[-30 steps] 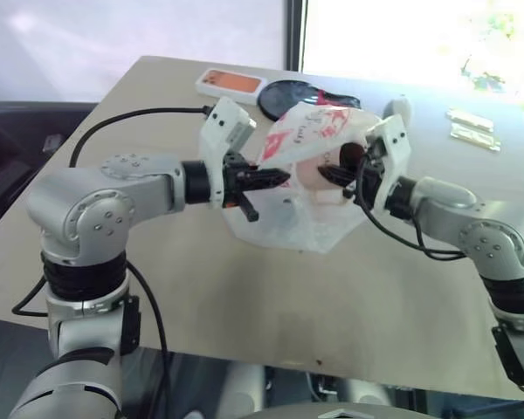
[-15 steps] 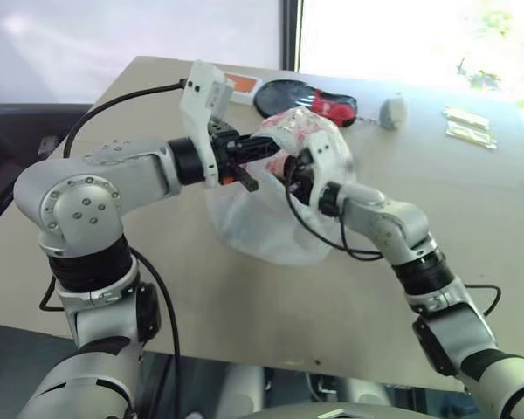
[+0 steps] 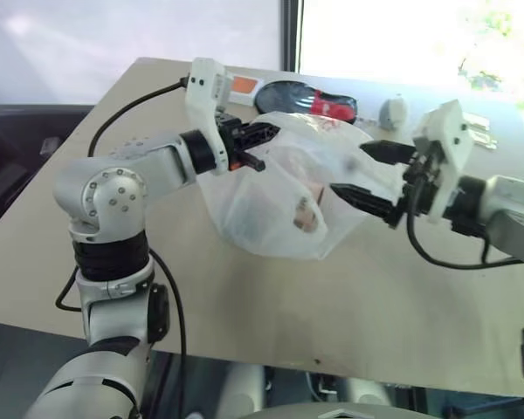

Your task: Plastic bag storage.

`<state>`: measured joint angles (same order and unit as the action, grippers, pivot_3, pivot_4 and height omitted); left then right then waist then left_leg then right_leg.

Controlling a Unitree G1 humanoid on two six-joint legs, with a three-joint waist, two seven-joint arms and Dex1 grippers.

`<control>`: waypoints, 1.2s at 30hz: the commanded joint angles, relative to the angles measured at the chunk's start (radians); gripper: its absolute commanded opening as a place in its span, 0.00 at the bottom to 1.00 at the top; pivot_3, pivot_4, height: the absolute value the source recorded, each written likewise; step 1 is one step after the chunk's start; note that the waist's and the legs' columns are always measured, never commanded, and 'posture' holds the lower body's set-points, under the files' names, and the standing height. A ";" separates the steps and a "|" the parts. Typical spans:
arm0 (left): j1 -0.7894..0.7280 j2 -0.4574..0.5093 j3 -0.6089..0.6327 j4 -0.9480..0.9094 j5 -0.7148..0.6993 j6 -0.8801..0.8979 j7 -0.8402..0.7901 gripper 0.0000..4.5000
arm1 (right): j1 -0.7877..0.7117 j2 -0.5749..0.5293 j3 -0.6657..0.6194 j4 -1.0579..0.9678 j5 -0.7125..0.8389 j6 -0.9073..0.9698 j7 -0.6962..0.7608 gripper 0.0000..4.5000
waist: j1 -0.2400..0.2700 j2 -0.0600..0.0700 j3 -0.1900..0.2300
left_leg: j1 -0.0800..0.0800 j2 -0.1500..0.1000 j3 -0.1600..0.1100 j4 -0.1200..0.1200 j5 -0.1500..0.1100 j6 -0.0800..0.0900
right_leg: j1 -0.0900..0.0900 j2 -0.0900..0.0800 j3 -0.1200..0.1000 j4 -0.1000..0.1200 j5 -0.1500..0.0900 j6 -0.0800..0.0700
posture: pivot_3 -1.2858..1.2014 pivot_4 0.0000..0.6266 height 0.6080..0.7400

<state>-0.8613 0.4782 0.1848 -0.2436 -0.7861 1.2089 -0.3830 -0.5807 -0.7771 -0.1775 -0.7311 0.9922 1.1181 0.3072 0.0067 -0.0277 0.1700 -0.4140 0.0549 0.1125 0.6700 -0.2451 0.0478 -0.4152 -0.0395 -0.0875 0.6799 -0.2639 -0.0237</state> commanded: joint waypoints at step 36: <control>0.424 0.384 0.011 -0.235 -0.785 0.101 -0.244 0.97 | 0.063 0.112 0.209 0.199 -0.565 -0.060 -0.037 0.00 | -0.010 0.000 0.000 | 0.000 0.000 0.000 0.000 0.000 0.000 | 0.000 0.000 0.000 0.000 0.000 0.001 | 0.52 0.24 1.00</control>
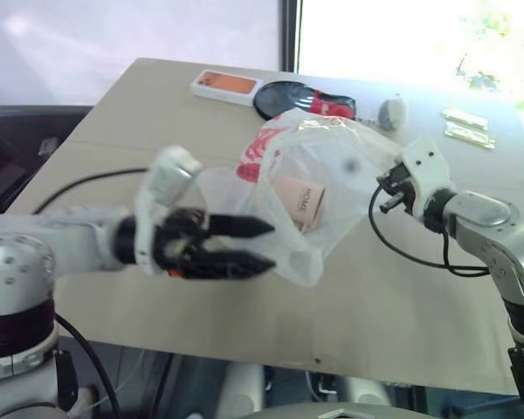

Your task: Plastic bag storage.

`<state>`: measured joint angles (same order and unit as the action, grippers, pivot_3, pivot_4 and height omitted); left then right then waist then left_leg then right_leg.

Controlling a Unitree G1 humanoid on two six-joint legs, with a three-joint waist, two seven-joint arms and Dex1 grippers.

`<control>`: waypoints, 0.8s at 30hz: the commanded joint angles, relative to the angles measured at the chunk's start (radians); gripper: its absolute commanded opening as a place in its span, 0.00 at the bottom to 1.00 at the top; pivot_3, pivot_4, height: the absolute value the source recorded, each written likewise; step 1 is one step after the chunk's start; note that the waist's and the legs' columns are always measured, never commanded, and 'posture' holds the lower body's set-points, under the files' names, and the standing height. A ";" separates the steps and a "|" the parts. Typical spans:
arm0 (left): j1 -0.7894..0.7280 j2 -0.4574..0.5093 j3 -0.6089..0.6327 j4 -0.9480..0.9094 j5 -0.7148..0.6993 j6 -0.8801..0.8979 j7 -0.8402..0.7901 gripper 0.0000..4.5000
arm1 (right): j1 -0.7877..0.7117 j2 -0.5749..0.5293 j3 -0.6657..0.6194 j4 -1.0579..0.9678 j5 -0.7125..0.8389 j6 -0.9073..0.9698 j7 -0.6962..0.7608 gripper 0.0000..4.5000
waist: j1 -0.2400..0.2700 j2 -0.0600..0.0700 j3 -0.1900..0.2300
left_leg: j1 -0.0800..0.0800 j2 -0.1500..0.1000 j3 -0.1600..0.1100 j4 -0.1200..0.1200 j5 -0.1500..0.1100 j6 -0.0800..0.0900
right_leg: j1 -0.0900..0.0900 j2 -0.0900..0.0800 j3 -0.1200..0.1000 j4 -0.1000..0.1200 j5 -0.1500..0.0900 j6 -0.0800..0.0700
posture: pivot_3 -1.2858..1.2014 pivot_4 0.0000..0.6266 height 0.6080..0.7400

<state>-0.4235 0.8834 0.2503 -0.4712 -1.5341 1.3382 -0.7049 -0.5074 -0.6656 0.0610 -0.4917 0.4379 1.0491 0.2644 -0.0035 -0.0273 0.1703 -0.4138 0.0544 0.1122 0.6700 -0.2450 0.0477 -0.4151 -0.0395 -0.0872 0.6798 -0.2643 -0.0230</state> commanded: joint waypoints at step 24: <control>-0.187 -0.504 -0.325 0.254 -0.011 -0.078 0.681 0.59 | -0.047 0.064 -0.022 -0.153 -0.027 0.183 -0.016 0.00 | 0.015 0.000 0.000 | 0.000 0.000 0.000 0.000 0.000 0.000 | 0.000 0.001 0.000 0.000 0.000 0.000 | 0.52 0.24 1.00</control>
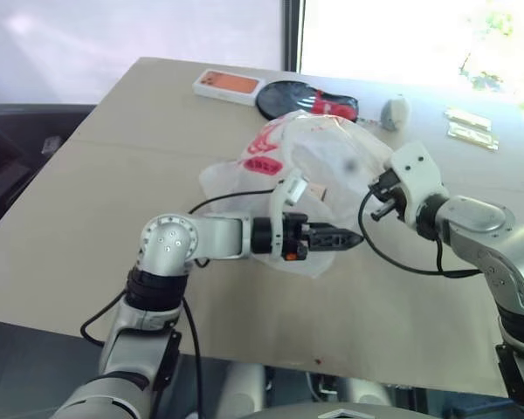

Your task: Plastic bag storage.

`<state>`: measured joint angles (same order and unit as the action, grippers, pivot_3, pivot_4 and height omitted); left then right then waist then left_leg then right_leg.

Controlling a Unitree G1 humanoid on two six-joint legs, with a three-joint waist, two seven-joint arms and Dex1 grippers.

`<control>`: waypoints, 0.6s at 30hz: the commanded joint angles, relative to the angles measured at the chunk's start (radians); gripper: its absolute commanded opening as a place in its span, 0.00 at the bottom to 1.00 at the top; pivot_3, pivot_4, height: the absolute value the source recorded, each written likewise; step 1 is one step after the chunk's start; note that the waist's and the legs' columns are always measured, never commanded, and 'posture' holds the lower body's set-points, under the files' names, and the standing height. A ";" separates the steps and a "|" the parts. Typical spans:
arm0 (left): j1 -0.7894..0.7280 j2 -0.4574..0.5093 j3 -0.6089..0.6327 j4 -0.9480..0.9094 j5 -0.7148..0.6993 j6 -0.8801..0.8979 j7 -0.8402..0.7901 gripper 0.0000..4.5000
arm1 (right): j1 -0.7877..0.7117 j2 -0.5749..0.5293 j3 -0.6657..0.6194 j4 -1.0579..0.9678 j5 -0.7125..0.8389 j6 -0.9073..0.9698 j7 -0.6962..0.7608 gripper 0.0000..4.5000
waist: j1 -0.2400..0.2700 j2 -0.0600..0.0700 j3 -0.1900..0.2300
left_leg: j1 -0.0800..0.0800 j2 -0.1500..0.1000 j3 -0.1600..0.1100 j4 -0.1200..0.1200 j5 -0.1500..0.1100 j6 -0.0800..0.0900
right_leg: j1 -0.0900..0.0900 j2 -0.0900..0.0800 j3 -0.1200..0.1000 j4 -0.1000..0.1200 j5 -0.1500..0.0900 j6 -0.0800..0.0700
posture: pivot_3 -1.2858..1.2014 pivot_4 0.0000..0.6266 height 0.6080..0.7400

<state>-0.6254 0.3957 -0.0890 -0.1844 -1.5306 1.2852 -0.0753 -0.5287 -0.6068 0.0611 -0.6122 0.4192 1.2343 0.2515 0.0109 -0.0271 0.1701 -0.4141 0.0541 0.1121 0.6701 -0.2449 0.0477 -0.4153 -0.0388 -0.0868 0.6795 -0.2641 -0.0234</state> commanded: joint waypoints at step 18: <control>-0.011 0.431 -0.241 -0.260 0.488 -0.153 -0.648 0.70 | -0.082 0.038 0.027 0.042 -0.038 -0.050 0.046 0.00 | 0.002 0.000 0.000 | 0.000 0.000 0.000 0.000 0.000 0.000 | 0.000 0.001 -0.001 -0.001 0.000 0.000 | 0.52 0.24 1.00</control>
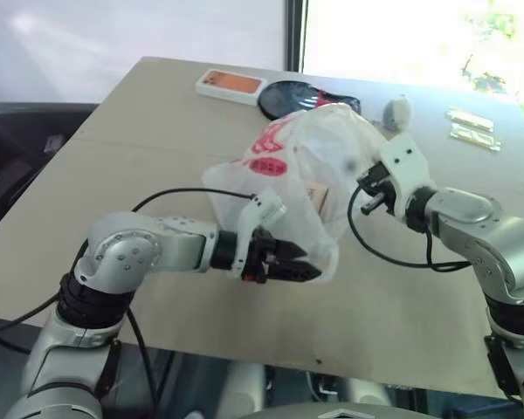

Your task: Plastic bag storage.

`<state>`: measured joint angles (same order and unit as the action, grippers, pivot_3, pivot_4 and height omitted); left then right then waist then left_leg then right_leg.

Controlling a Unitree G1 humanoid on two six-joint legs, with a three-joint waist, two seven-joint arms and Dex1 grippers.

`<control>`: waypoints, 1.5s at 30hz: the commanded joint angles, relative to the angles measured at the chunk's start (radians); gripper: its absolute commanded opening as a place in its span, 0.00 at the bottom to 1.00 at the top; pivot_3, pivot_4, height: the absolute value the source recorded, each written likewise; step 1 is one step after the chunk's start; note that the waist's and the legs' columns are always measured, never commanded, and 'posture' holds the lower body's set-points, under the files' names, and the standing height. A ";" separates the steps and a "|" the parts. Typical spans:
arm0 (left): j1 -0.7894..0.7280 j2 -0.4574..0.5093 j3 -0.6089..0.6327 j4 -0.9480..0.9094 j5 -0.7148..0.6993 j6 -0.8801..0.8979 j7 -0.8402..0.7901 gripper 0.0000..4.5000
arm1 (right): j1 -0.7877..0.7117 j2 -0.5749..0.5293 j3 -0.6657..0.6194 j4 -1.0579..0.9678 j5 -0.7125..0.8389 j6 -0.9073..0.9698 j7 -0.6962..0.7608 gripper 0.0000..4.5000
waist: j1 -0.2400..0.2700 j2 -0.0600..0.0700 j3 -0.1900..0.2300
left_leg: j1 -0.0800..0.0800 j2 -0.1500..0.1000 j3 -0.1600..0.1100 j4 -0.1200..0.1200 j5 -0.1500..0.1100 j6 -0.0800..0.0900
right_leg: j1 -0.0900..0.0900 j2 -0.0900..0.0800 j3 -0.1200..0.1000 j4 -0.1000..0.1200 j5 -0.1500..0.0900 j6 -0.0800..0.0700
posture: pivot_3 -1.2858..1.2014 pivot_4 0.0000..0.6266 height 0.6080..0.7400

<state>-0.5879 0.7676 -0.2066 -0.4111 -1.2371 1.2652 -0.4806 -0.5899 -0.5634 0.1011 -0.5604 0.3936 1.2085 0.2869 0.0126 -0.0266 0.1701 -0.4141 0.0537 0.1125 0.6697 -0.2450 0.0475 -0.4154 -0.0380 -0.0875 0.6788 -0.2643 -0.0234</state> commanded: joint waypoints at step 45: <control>-0.469 -0.239 0.723 0.548 -0.036 -0.099 -0.295 0.02 | -0.360 0.252 -0.432 0.369 0.258 -0.060 0.095 0.00 | -0.031 0.002 0.004 | -0.003 0.003 0.002 0.002 0.000 0.001 | -0.006 0.001 0.004 0.003 0.000 0.000 | 0.52 0.24 1.00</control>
<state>-1.0171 0.5098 0.3955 0.1034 -1.1768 1.1810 -0.8941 -0.8652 -0.3223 -0.2242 -0.2211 0.5689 1.1606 0.3764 -0.0181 -0.0246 0.1740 -0.4162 0.0559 0.1147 0.6710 -0.2450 0.0480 -0.4203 -0.0371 -0.0838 0.6820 -0.2639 -0.0232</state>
